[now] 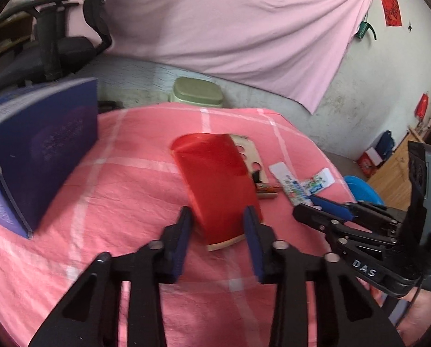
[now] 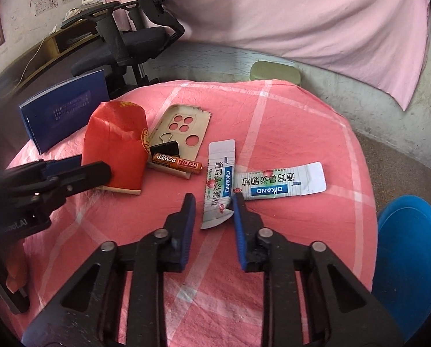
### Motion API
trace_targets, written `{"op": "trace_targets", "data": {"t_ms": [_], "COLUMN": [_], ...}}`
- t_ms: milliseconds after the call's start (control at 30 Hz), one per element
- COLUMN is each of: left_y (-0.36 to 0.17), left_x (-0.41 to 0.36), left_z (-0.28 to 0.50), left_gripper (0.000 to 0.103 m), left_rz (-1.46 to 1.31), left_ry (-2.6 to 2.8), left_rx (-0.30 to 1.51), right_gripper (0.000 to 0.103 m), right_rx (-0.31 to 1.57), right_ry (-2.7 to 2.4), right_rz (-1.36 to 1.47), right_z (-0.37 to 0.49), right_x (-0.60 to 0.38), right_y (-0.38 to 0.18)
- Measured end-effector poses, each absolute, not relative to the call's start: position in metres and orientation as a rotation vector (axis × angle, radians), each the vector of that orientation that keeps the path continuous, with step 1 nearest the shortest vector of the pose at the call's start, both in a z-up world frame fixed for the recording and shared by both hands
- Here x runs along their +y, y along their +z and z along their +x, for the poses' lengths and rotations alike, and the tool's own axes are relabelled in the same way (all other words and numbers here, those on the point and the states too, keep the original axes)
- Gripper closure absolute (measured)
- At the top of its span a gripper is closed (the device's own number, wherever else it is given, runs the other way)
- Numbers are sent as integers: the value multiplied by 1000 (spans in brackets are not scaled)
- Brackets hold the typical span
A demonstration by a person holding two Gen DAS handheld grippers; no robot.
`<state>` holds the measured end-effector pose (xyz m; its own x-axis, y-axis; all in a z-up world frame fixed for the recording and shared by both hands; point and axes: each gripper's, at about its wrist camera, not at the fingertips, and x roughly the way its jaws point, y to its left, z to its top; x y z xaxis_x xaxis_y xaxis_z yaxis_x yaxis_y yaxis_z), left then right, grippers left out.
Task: Collect trash
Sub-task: 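Grasp the red card sleeve with the left tool while the right tool grasps the white toothpaste tube, then carry the sleeve and tube over the blue bucket and open both tools to drop them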
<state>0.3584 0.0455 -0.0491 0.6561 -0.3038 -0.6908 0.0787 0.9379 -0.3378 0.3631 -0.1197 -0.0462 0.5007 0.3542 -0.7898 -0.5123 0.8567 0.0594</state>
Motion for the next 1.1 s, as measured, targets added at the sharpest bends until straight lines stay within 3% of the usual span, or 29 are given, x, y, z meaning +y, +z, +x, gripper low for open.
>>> {"op": "trace_targets", "data": {"t_ms": [200, 333, 733, 1100], "left_y": [-46, -41, -15, 36], "left_x": [46, 43, 31, -18], "left_z": [355, 347, 303, 275], "left_gripper": [89, 93, 95, 95], "left_rz": [-329, -313, -262, -155], "left_ry": [-238, -232, -156, -163], "left_rx": [823, 800, 662, 446], "right_gripper": [63, 71, 72, 72], "right_rx": [901, 878, 774, 383], "right_ry": [542, 536, 529, 503], "right_rz": [-192, -194, -154, 3], "right_z": [359, 355, 334, 282], "right_x": [-119, -121, -137, -193], "right_y": [-45, -42, -25, 33]}}
